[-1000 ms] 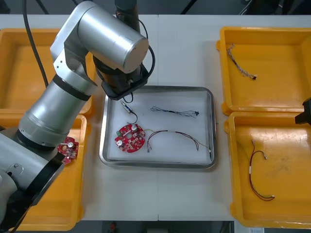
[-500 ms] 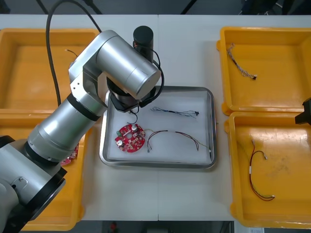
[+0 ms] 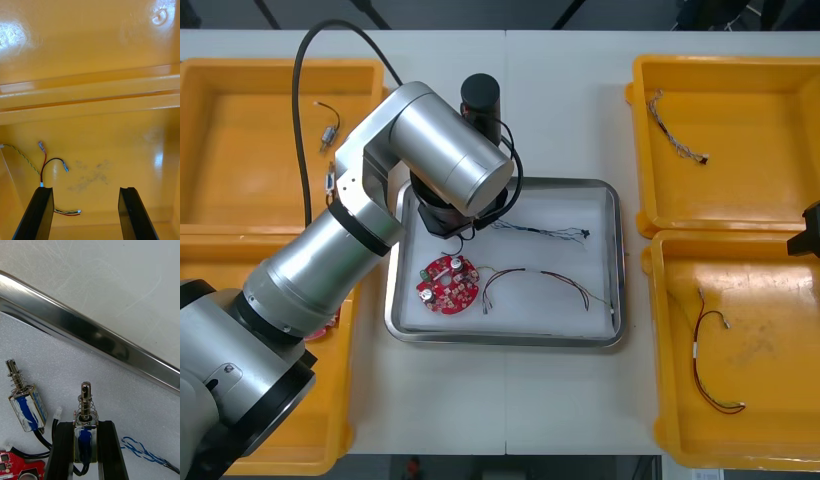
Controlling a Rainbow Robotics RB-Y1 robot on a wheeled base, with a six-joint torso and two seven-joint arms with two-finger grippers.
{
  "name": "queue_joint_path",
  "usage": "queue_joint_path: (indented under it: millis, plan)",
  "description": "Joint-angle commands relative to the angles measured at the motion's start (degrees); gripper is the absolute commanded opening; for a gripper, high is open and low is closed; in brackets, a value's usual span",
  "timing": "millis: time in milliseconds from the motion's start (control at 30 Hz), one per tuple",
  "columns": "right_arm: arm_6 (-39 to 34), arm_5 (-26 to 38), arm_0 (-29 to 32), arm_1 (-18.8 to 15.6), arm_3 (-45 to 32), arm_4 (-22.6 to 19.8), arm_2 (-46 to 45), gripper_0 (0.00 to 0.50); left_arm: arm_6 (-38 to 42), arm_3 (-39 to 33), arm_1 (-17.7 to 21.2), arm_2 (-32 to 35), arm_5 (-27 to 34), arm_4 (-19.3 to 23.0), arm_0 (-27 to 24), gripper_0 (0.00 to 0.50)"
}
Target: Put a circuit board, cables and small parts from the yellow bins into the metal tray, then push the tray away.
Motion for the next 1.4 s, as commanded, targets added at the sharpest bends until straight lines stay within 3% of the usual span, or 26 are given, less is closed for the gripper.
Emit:
queue_joint_path:
  millis: [33,233,333,400,500,600,933,1333,1400]
  plan:
    - [2.34,-0.51,0.63,-2.54,-1.49,0.31,-1.95,0.500,3.98,-0.45,-1.32,-1.17,0.01,-0.72,0.36,0.000]
    - [2.34,-0.51,0.63,-2.54,-1.49,0.31,-1.95,0.500,4.33,-0.45,-1.32,-2.32,0.10,-1.16,0.36,0.005]
    - [2.34,-0.51,0.63,-2.54,-1.49,0.31,-1.95,0.500,4.33,-0.45,-1.32,-3.11,0.10,-2.56,0.36,0.052]
    - [2.34,-0.51,0.63,-2.54,-1.49,0.31,-1.95,0.500,4.24,-0.45,-1.32,-3.55,0.10,-3.44,0.36,0.189]
    - [2.34,-0.51,0.63,-2.54,-1.49,0.31,-1.95,0.500,4.15,-0.54,-1.32,-3.63,0.18,-3.62,0.36,0.326]
    - [2.34,-0.51,0.63,-2.54,-1.49,0.31,-1.95,0.500,4.24,-0.54,-1.32,-3.63,0.18,-3.70,0.36,0.389]
    - [2.34,-0.51,0.63,-2.54,-1.49,0.31,-1.95,0.500,4.24,-3.70,-0.08,-3.46,2.38,-2.83,-0.34,0.487]
    - [2.34,-0.51,0.63,-2.54,-1.49,0.31,-1.95,0.500,3.98,-18.47,6.51,6.03,17.99,12.29,-6.05,0.500]
    - [2.34,-0.51,0.63,-2.54,-1.49,0.31,-1.95,0.500,3.80,-20.23,8.09,7.44,17.99,13.61,-6.58,0.500]
